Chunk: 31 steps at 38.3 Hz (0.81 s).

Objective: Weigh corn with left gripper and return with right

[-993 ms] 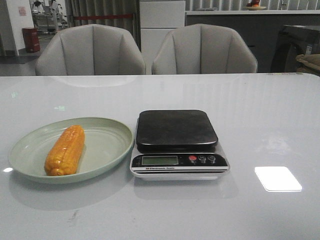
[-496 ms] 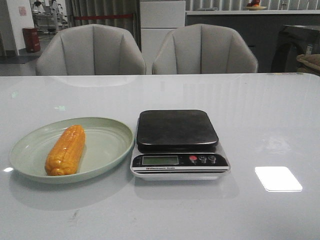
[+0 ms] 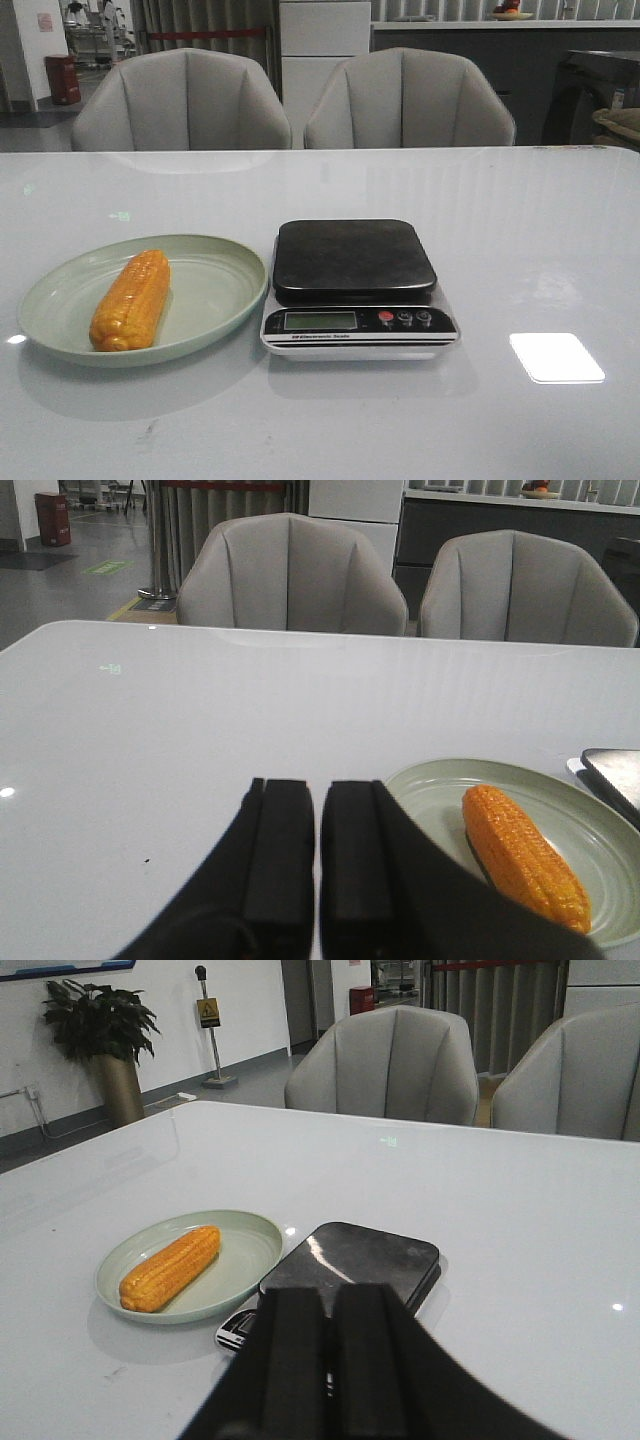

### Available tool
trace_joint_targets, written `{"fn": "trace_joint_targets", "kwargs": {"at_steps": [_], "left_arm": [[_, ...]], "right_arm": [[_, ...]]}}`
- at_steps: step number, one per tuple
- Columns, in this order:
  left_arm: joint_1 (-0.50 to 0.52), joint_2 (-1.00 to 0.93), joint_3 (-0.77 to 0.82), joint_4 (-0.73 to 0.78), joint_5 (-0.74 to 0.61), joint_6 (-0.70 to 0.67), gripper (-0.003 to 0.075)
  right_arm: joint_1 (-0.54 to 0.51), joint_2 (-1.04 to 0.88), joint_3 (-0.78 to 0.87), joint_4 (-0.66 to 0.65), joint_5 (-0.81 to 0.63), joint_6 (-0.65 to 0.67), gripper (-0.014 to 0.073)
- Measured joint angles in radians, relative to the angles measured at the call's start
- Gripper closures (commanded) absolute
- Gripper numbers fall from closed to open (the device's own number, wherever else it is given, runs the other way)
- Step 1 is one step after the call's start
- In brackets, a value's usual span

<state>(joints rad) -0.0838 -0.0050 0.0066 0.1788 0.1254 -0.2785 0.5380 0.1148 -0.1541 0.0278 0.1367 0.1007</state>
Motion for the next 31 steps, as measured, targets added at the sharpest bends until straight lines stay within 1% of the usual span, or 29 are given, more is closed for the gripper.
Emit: {"fn": "trace_joint_targets", "kwargs": {"at_steps": [17,19,23,31], "left_arm": [[0.0,0.0,0.0,0.0,0.0,0.0,0.0577],[0.0,0.0,0.0,0.0,0.0,0.0,0.0577],[0.0,0.0,0.0,0.0,0.0,0.0,0.0577],[0.0,0.0,0.0,0.0,0.0,0.0,0.0577]], "right_arm": [[-0.004,0.0,0.0,0.0,0.0,0.0,0.0428],[-0.024,0.0,0.0,0.0,0.0,0.0,0.0428],[-0.096,0.0,0.004,0.0,-0.002,0.0,0.0428],[-0.278,-0.035,0.082,0.0,-0.037,0.0,0.0428]]}}
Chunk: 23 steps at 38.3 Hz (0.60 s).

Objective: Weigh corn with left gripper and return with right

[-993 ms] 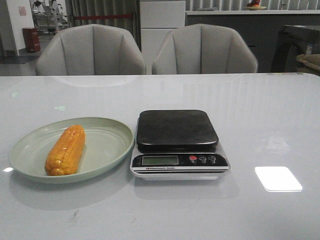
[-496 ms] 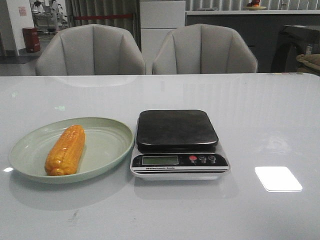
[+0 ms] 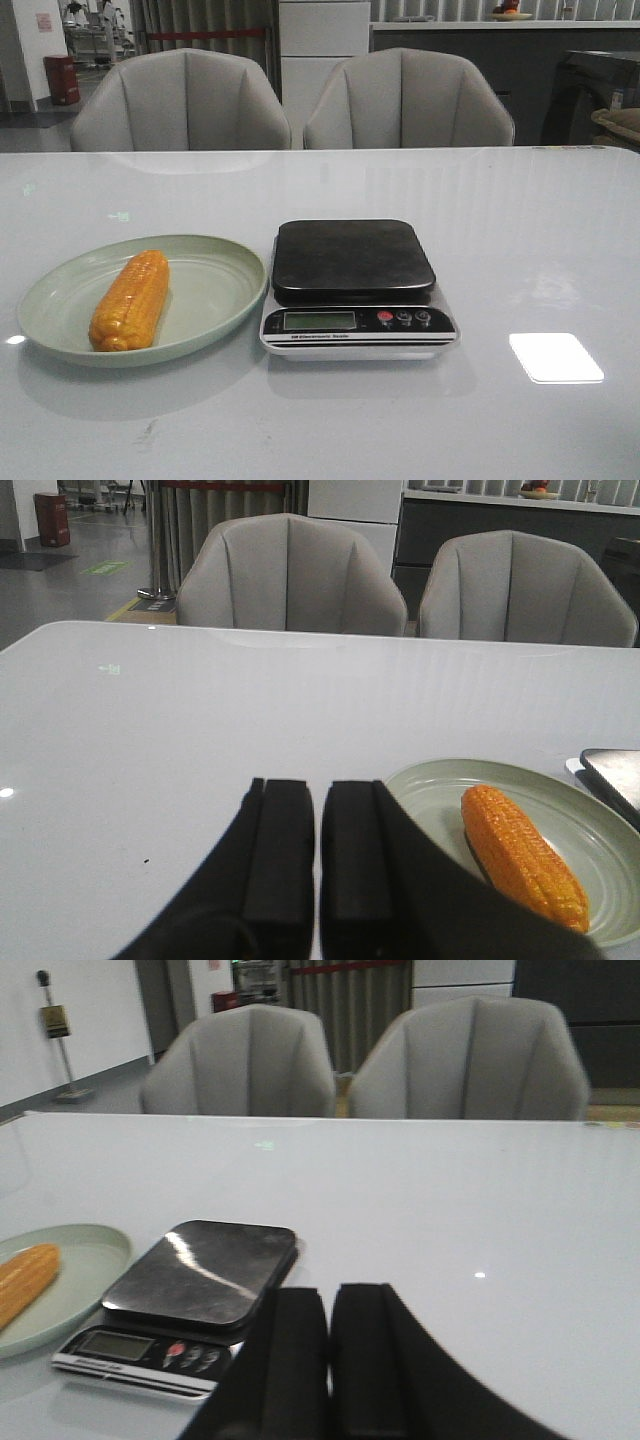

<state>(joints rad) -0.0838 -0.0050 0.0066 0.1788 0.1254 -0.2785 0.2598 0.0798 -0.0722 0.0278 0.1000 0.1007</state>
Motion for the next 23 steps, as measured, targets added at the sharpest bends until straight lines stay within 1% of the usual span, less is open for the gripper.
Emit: {"fn": "trace_joint_targets", "kwargs": {"at_steps": [6,9,15,23], "left_arm": [[0.0,0.0,0.0,0.0,0.0,0.0,0.0577],[0.0,0.0,0.0,0.0,0.0,0.0,0.0577],[0.0,0.0,0.0,0.0,0.0,0.0,0.0577],[0.0,0.0,0.0,0.0,0.0,0.0,0.0577]], "right_arm": [[-0.113,-0.069,0.091,0.0,-0.053,0.0,0.0428],[-0.148,-0.088,0.098,0.0,-0.065,0.0,0.0428],[-0.173,-0.089,0.098,0.0,-0.07,0.0,0.0428],[-0.177,-0.089,0.098,0.0,-0.07,-0.001,0.0428]]}}
